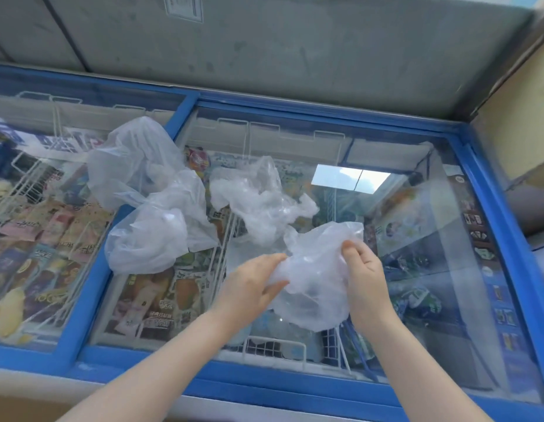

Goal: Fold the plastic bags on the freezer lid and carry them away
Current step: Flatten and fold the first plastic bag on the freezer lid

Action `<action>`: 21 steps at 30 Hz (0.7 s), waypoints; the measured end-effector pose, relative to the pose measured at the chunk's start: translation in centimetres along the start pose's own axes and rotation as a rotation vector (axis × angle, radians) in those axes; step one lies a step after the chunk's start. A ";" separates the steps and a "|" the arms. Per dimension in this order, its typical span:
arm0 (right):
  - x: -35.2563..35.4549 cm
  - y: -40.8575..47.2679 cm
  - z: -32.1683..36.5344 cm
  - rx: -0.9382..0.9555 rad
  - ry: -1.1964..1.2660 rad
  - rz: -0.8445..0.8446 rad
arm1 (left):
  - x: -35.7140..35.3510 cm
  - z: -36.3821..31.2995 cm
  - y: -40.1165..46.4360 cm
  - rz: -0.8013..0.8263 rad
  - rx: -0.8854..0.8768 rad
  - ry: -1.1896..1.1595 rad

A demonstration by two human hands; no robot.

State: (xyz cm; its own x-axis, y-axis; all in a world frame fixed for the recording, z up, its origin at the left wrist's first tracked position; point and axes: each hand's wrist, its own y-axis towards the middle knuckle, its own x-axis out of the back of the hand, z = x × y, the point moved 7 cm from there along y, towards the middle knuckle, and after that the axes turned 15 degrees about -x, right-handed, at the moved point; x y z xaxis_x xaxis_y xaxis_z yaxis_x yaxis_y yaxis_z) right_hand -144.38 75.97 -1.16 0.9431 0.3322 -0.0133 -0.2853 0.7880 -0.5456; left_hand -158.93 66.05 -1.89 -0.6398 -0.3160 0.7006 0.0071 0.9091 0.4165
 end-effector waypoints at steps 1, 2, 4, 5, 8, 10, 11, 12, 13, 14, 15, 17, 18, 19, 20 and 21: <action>0.5 0.0 0.7 0.039 -0.043 -0.016 | 0.9 0.1 0.2 -0.072 0.070 -0.076; 1.4 0.2 1.2 0.082 -0.105 -0.058 | 1.5 0.2 0.4 -0.104 0.123 -0.166; 3.9 1.0 2.1 0.128 -0.222 -0.205 | 2.9 0.3 1.0 -0.197 0.250 -0.311; 5.2 1.5 2.3 0.116 -0.260 -0.278 | 3.5 0.2 1.2 -0.232 0.289 -0.357; 7.1 2.8 1.5 -0.007 -0.297 -0.248 | 4.1 -0.3 1.5 -0.308 0.364 -0.565; 6.5 2.8 0.6 -0.083 -0.268 -0.024 | 4.1 -0.5 1.0 -0.382 0.422 -0.729; 6.0 2.5 0.6 -0.066 -0.241 0.122 | 4.1 -0.6 0.6 -0.458 0.459 -0.862; 5.3 1.9 0.8 -0.027 -0.205 0.276 | 3.9 -0.6 0.4 -0.540 0.500 -0.996; 4.6 1.3 1.0 -0.001 -0.174 0.413 | 3.7 -0.7 0.1 -0.603 0.532 -1.122; 4.1 0.8 1.0 -0.005 -0.162 0.515 | 3.5 -0.8 -0.3 -0.634 0.555 -1.189; 3.6 0.4 0.9 -0.027 -0.172 0.565 | 3.3 -1.0 -0.7 -0.621 0.575 -1.204; 2.7 0.1 0.7 -0.061 -0.221 0.554 | 2.7 -1.5 -1.7 -0.434 0.602 -1.210; 2.3 0.0 1.1 -0.040 -0.251 0.520 | 2.2 -2.0 -2.1 -0.262 0.606 -1.181; 1.9 -0.1 1.5 0.004 -0.299 0.503 | 1.9 -2.6 -2.4 -0.050 0.599 -1.130; 1.3 -0.4 2.0 0.064 -0.364 0.514 | 2.0 -3.0 -2.7 0.084 0.598 -1.075; 0.5 -0.9 2.5 0.125 -0.439 0.541 | 2.3 -2.8 -2.7 0.108 0.639 -1.042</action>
State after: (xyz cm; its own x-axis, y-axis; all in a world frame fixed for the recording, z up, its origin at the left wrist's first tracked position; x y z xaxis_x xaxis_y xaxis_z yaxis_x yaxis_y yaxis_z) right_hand -144.06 76.69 1.40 0.5148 0.8517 0.0980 -0.7367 0.4980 -0.4574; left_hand -158.32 62.13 0.24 -0.9701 -0.1287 -0.2059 -0.0920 0.9795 -0.1792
